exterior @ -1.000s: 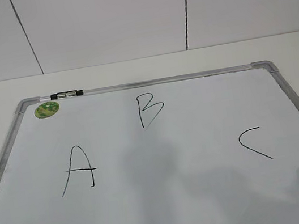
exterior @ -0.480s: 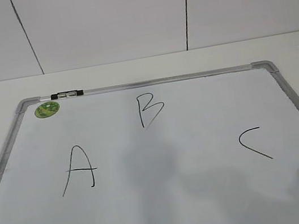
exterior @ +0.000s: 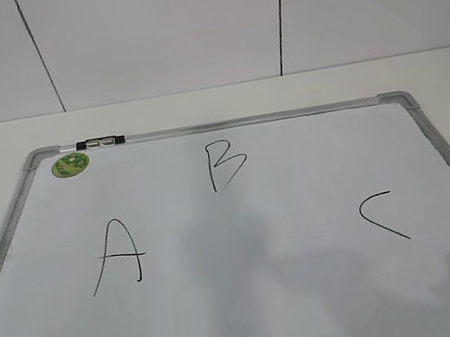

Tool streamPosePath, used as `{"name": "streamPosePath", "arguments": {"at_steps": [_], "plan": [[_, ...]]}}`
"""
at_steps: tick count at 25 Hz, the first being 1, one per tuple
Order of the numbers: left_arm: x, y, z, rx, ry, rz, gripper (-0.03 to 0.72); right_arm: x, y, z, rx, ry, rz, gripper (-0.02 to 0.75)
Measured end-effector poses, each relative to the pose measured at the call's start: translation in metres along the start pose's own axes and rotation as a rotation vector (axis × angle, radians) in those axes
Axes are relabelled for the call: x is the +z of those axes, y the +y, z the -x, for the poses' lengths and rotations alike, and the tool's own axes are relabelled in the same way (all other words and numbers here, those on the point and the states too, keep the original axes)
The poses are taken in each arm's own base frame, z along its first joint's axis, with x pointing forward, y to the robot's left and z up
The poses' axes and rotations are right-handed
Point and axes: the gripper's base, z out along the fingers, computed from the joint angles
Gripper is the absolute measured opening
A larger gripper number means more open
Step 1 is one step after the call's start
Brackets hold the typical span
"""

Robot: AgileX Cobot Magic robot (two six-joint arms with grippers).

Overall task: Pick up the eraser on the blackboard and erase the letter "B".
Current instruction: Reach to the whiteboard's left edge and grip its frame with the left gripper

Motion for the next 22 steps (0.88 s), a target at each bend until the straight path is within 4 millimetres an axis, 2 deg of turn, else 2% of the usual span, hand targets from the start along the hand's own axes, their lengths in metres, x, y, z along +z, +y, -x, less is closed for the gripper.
{"name": "streamPosePath", "arguments": {"at_steps": [9,13,17,22], "plan": [[0.003,0.0,0.002,-0.004,0.015,-0.002,0.256,0.02,-0.004,0.024,0.085,0.254,0.001,0.584],[0.017,0.002,0.01,-0.019,0.114,-0.001,0.256,0.033,-0.007,0.034,0.143,0.358,-0.022,0.584],[0.034,0.005,0.025,-0.037,0.234,0.0,0.257,0.046,-0.009,0.045,0.181,0.44,-0.028,0.584],[0.06,0.008,0.055,-0.057,0.372,0.001,0.256,0.064,-0.006,0.056,0.224,0.539,0.016,0.584]]}}
